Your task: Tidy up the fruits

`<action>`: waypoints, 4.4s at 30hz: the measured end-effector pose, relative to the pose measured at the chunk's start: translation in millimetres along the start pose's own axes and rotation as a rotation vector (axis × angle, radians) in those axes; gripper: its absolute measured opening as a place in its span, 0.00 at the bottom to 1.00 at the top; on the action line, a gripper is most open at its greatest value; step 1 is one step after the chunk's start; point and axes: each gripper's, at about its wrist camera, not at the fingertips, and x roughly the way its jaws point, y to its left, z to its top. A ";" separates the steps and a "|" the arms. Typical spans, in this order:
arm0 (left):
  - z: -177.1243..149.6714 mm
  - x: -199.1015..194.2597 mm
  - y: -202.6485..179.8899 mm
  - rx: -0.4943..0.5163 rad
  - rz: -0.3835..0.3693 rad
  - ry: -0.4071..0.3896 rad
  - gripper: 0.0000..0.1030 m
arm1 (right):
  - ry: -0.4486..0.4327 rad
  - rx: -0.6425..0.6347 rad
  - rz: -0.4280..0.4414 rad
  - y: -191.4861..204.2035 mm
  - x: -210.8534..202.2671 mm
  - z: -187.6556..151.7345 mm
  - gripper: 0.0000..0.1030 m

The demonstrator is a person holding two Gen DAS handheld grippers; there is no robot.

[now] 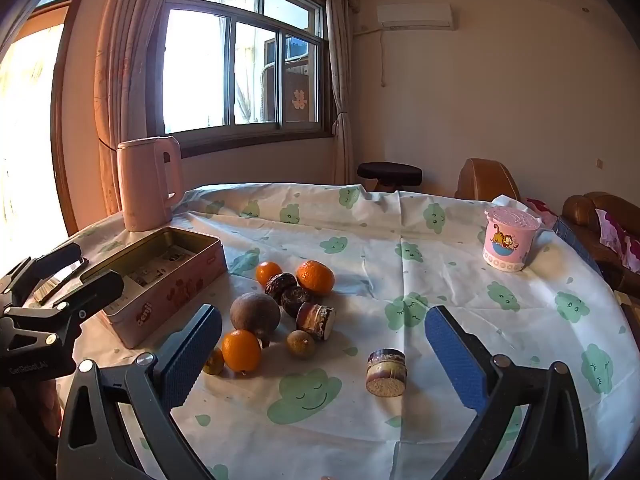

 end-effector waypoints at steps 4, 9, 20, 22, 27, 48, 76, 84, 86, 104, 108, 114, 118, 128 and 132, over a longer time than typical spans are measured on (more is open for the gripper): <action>-3.9 9.9 -5.4 0.024 0.007 0.034 1.00 | -0.001 0.020 0.009 1.1 -4.0 -2.3 0.99; -10.1 11.0 -5.9 0.019 -0.007 0.028 1.00 | 0.020 0.040 0.014 -2.5 1.7 -4.3 0.99; -7.9 10.9 -4.5 0.012 -0.019 0.047 1.00 | 0.022 0.036 0.021 1.3 2.3 -7.3 0.99; -8.0 10.8 -4.4 0.011 -0.019 0.047 1.00 | 0.023 0.036 0.023 1.4 2.2 -7.4 0.99; -8.4 11.5 -5.6 0.010 -0.021 0.049 1.00 | 0.027 0.035 0.027 3.1 2.8 -8.4 0.99; -9.2 12.1 -6.0 0.011 -0.020 0.053 1.00 | 0.046 0.036 0.048 8.6 4.8 -13.3 0.99; -9.0 12.7 -5.3 0.010 -0.023 0.057 1.00 | 0.064 0.036 0.060 10.4 10.1 -18.0 0.99; -19.6 13.0 -7.6 0.010 -0.023 0.063 1.00 | 0.065 0.036 0.057 8.4 10.6 -19.6 0.99; -19.5 13.1 -7.9 0.012 -0.025 0.063 1.00 | 0.067 0.038 0.050 6.5 11.1 -20.6 0.99; -32.7 40.1 -37.2 0.049 -0.176 0.215 0.77 | 0.164 0.099 -0.116 -47.2 32.5 -34.4 0.98; -36.3 48.6 -41.0 0.054 -0.204 0.265 0.74 | 0.195 0.098 -0.092 -50.1 39.3 -34.4 0.83; -36.9 66.7 -45.9 0.061 -0.260 0.373 0.52 | 0.252 0.062 -0.060 -45.5 54.4 -30.9 0.72; -37.8 74.8 -53.6 0.100 -0.276 0.410 0.52 | 0.306 0.081 -0.028 -49.9 66.4 -33.4 0.56; -43.2 91.1 -53.9 0.089 -0.335 0.501 0.36 | 0.376 0.100 0.042 -52.7 78.5 -37.3 0.34; -43.4 92.3 -52.3 0.074 -0.341 0.503 0.35 | 0.376 0.070 0.039 -48.0 78.1 -36.9 0.34</action>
